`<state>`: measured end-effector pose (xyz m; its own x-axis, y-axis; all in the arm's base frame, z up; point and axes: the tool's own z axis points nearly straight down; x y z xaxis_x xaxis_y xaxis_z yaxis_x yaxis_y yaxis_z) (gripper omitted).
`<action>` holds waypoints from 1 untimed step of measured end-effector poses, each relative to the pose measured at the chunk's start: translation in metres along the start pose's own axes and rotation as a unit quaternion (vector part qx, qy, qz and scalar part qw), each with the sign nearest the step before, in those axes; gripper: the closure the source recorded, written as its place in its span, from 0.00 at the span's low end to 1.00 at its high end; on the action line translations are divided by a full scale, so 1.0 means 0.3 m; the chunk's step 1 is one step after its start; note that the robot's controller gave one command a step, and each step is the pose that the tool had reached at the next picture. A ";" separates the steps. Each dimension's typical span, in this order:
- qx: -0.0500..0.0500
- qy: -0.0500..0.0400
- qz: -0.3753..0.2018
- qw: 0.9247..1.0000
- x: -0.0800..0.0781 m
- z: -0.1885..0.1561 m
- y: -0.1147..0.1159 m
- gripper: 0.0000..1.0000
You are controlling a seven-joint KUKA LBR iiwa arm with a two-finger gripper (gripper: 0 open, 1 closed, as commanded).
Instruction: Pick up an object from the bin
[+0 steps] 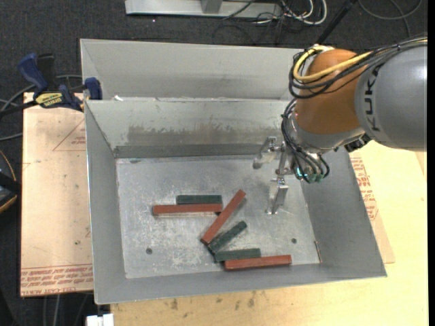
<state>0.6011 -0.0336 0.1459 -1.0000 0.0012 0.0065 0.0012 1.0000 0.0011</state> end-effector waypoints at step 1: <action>0.000 -0.004 0.000 1.000 -0.006 -0.015 0.000 0.00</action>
Offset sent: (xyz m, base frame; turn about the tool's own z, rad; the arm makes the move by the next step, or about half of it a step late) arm 0.0046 0.0477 -0.0759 -0.1667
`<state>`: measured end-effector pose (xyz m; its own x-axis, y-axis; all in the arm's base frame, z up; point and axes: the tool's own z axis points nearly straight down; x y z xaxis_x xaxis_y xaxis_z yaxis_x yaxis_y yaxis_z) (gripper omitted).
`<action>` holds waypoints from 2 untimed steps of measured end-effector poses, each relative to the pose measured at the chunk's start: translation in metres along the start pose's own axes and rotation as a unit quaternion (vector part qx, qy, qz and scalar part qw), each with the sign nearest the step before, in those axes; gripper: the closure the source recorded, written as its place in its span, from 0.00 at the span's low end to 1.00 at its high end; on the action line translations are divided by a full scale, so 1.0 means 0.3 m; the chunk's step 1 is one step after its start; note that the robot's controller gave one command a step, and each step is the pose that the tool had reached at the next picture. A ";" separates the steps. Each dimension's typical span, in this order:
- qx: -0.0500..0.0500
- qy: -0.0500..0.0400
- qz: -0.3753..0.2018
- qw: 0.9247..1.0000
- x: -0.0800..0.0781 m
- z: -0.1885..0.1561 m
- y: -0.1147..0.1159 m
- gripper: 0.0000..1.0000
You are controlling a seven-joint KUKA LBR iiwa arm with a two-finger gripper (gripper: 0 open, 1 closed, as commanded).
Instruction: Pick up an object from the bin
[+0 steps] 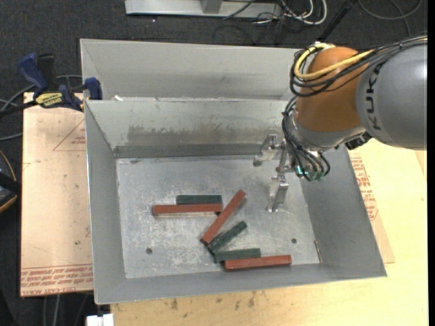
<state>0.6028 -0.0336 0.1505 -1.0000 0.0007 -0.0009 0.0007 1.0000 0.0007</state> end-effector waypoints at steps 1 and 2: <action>0.001 -0.004 -0.030 1.000 -0.011 0.090 0.054 0.00; 0.000 0.000 -0.111 0.994 -0.002 0.205 0.214 1.00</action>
Offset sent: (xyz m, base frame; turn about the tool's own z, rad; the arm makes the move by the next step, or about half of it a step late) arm 0.0005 0.0632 -0.0612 -0.2233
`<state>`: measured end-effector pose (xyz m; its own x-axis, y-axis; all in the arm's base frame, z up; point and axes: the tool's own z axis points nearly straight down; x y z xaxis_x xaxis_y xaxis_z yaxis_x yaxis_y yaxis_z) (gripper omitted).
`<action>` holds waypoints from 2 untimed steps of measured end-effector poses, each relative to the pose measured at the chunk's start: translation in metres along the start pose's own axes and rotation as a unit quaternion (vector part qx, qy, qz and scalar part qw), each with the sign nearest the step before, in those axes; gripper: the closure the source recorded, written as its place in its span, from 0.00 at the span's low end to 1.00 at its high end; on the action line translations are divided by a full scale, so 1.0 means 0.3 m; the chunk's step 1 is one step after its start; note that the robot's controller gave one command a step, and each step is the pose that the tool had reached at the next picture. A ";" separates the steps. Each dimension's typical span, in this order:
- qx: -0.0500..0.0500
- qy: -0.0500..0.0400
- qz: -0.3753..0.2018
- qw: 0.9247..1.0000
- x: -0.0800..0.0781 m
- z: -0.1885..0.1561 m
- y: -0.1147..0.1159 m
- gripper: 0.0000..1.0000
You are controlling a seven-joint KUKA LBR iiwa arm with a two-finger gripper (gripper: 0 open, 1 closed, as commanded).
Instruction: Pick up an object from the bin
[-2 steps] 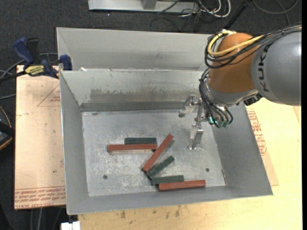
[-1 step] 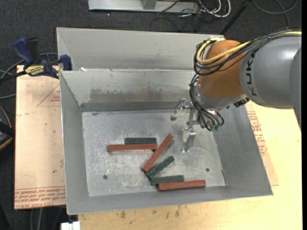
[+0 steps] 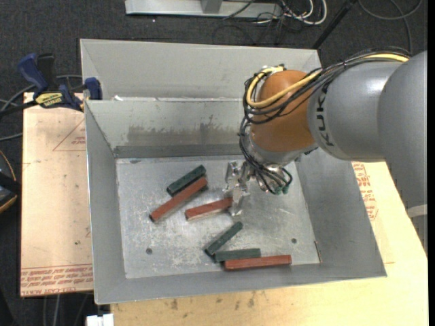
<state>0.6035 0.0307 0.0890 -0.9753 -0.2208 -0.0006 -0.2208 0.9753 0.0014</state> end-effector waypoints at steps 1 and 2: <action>0.000 0.000 0.000 1.000 0.000 0.000 0.000 1.00; 0.002 -0.006 0.021 1.000 -0.004 -0.615 -0.110 1.00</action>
Offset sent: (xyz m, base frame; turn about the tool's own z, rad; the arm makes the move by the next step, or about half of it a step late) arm 0.0059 -0.0320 0.1793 0.0379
